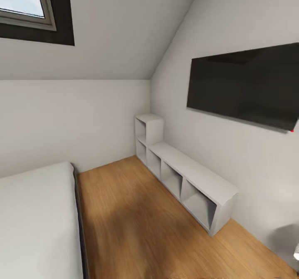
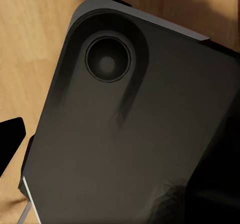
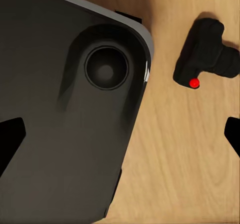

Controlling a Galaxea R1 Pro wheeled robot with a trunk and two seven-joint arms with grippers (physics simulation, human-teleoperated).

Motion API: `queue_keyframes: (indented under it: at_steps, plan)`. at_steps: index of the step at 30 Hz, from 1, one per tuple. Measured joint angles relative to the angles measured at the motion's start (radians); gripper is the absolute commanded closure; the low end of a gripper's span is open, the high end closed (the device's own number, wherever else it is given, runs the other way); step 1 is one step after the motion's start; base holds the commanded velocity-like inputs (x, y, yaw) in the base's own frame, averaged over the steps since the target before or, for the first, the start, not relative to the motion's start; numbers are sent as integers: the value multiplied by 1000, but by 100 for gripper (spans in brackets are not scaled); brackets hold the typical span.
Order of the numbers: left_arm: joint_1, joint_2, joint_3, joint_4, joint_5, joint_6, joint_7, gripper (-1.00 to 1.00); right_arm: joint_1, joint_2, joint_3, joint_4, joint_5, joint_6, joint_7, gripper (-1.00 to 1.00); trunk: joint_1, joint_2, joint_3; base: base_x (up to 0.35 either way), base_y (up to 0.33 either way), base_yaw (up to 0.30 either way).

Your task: Attach the digital camera to the camera tripod in the bedroom.

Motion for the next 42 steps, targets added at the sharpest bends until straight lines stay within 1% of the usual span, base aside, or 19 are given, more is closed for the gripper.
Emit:
queue_keyframes:
  at_steps: [18, 24, 36, 42]
  plan:
    - [0, 0, 0, 0, -1, 1, 0, -100, 0, 0, 0, 0, 0, 0, 0, -100, 0, 0, 0, 0, 0, -280]
    - [0, 0, 0, 0, -1, 1, 0, -100, 0, 1, 10, 0, 7, 4, 1, -100, 0, 0, 0, 0, 0, -62]
    - [0, 1, -2, 0, -1, 1, 0, -100, 0, 2, 14, 0, 11, 10, 0, -100, 0, 0, 0, 4, 0, -6]
    - [0, 3, -4, 0, -1, 4, -1, -100, 0, 1, 13, 0, 12, 3, 0, -100, -1, 0, 0, 206, 0, 0]
